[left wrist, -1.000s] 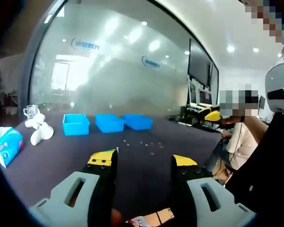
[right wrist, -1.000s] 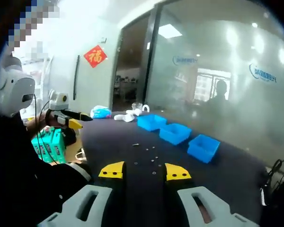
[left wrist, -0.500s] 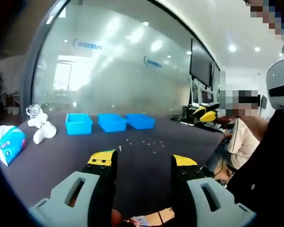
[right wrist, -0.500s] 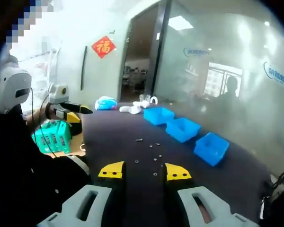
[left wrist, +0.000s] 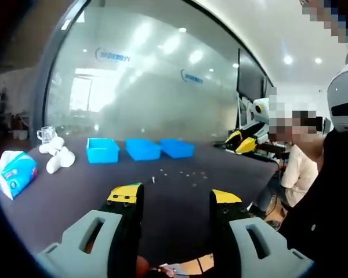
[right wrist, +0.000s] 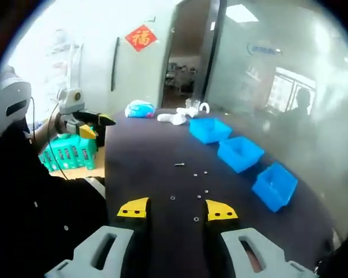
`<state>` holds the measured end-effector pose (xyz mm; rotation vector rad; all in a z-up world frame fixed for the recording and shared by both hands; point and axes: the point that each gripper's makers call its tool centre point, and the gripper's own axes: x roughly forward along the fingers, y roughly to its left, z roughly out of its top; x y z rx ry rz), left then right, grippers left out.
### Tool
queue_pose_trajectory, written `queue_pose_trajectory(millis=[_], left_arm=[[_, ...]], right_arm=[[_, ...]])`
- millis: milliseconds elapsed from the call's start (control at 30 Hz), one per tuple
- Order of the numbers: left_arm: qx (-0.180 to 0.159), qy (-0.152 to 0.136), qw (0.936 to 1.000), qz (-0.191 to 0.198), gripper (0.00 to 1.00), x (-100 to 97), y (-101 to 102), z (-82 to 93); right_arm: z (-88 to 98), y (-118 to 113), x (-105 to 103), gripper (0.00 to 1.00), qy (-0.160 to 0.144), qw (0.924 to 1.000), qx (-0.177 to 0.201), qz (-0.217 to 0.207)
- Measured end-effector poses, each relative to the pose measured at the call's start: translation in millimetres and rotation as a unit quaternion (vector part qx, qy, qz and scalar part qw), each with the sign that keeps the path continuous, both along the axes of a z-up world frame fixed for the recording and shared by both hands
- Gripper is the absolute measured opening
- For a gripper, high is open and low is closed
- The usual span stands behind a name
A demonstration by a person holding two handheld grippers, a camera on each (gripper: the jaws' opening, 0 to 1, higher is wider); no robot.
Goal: Sort the screws, nuts, and washers into the corresponding bins
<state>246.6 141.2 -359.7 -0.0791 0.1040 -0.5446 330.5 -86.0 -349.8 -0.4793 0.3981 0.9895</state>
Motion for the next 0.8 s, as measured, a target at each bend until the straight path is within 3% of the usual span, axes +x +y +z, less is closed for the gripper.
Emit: queue_pose_trajectory(millis=[333, 800], left_arm=[[0.001, 0.002, 0.9999, 0.014, 0.44, 0.9, 6, 0.6], [0.007, 0.003, 0.9997, 0.023, 0.44, -1.0, 9, 0.3]], right_arm=[[-7.3, 37, 19, 0.32, 0.021, 0.9985, -0.035, 0.038], [-18.5, 63, 42, 0.32, 0.039, 0.9932, -0.086, 0.068]])
